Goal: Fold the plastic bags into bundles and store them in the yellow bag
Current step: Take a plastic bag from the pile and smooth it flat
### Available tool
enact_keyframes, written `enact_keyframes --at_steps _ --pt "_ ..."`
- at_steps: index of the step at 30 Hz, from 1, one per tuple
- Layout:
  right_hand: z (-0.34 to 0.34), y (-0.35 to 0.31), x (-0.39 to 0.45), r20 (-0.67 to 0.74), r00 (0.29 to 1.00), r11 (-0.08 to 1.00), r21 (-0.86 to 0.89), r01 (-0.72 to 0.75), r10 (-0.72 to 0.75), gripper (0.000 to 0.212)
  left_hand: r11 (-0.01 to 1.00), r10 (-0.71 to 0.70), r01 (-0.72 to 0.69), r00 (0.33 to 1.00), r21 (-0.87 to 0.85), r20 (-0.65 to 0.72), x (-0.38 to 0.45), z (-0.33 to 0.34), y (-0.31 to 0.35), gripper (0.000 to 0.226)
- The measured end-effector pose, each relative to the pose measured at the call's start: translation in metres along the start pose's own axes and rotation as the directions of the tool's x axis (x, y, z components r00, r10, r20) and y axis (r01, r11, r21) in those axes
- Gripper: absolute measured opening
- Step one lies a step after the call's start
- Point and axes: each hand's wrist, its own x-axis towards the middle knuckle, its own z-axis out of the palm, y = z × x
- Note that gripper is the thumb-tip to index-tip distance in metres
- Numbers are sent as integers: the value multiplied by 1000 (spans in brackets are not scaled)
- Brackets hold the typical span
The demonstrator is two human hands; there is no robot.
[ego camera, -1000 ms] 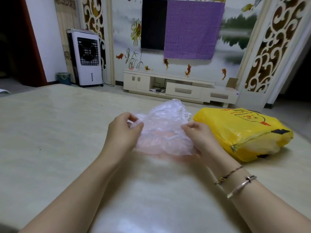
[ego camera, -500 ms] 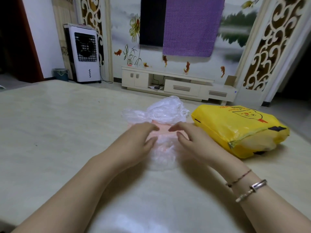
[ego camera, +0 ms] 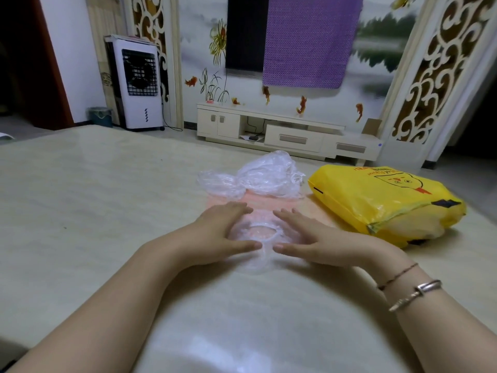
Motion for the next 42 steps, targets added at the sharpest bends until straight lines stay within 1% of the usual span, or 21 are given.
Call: enact_keyframes --at_steps 1,2,4,5,7,9,11,13,15,17,19,20,23,24,26,27,29,33,37,40,42 --pt "-6 -3 -5 -51 999 998 66 15 -11 85 997 31 -36 996 -62 -79 0 -4 1 57" --pt "-12 -5 -9 -102 994 995 95 41 -31 77 992 53 -67 990 -107 -132 0 -7 3 42" --pt "-21 -9 -14 -173 981 992 80 98 -83 54 982 56 -82 987 -170 -152 -1 -11 8 27" --pt "-22 -11 -16 -177 979 992 60 115 -103 46 979 45 -69 991 -192 -126 -2 -11 10 27" --pt "-22 -13 -16 -119 987 994 7 108 -107 43 980 9 -17 999 -196 -40 -4 -10 13 36" --pt "-19 -14 -17 -16 998 997 -38 65 -65 45 991 -20 25 999 -134 39 -6 -7 14 46" --pt "-16 -15 -17 22 999 996 -84 37 -36 45 996 -40 45 997 -73 71 -7 -6 13 53" --pt "-12 -15 -13 -41 998 991 -127 46 -51 38 997 -56 60 996 -49 72 -6 -4 13 56" --pt "-7 -15 -6 -155 981 979 -180 91 -120 22 997 -58 61 996 -40 74 -6 -3 13 57" --pt "-2 -15 -1 -265 952 979 -171 110 -153 4 997 -58 62 995 -46 84 -6 -2 12 58" --pt "0 -12 4 -343 933 993 -79 87 -109 15 997 -42 46 997 -55 72 -6 -1 11 52" --pt "-1 -10 6 -371 926 997 -17 73 -75 20 998 -27 30 999 -63 45 -4 0 11 44" --pt "-2 -3 11 -429 903 969 227 100 7 30 996 -7 -3 994 -93 -110 3 2 8 16" --pt "0 -1 13 -450 892 951 290 104 40 32 994 -30 13 986 -107 -161 5 2 7 12" --pt "3 1 16 -496 862 941 331 72 109 34 979 -105 62 969 -196 -223 11 1 3 14" --pt "5 1 17 -518 845 947 318 47 132 33 968 -141 83 960 -236 -242 12 1 1 17" --pt "9 2 20 -559 818 972 234 -2 137 31 966 -190 129 942 -224 -278 14 2 -3 24" --pt "18 2 26 -598 797 994 -2 -108 85 28 972 -234 214 909 -97 -345 18 7 -4 29" --pt "22 -1 30 -619 782 973 -129 -192 73 22 938 -307 343 882 42 -358 22 5 -2 19" --pt "23 -2 33 -601 797 945 -220 -242 65 29 917 -315 378 882 127 -350 21 2 -2 17" --pt "23 -3 34 -584 809 925 -269 -269 65 36 907 -308 386 880 168 -361 19 0 -4 21"
